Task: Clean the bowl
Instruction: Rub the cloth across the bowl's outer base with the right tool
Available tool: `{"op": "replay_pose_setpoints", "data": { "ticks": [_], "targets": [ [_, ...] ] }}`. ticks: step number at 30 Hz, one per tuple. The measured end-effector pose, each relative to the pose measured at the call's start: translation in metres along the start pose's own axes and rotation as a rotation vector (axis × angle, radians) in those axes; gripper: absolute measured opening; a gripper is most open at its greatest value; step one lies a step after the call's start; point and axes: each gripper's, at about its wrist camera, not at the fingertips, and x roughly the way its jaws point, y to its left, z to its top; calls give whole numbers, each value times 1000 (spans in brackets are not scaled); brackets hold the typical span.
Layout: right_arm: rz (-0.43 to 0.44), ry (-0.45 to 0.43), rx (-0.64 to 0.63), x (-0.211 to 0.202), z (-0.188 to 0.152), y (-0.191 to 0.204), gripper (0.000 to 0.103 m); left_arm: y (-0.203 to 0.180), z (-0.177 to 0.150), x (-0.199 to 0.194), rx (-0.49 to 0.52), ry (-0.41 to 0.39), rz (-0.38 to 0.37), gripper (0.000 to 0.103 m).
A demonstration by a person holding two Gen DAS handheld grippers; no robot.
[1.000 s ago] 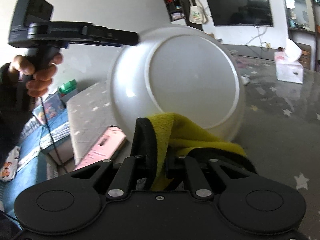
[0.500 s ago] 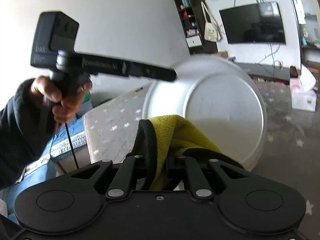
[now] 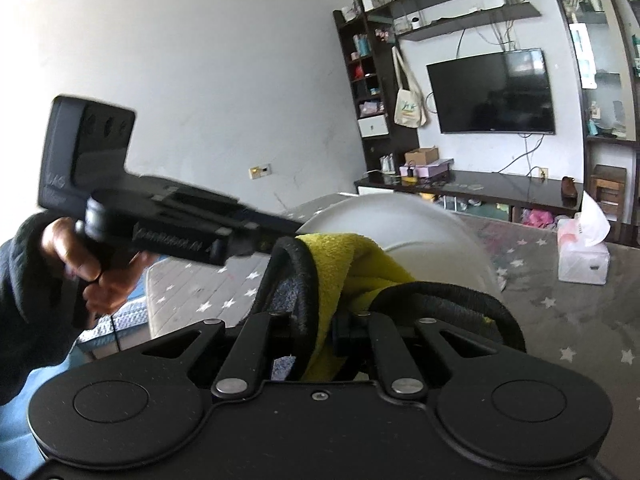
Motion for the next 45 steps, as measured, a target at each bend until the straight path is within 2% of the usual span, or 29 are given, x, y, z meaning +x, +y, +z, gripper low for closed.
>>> {"op": "replay_pose_setpoints", "data": {
  "ticks": [8,18,28,39,45],
  "targets": [
    [-24,-17,14,10,4,-7,11,2,-2,-1,-24,6,-6,34],
    [-38,-42,-32,22,26,-6,11,2,-4,-1,0,-1,-9,34],
    [-47,-33,-85,36,46,-5,11,-7,-2,-5,92,4,-3,34],
    [-62,-36,-122,32,55,3,11,-34,5,-3,209,-9,11,34],
    [-89,-36,-111,36,58,-5,11,-32,6,4,209,-2,14,34]
  ]
}}
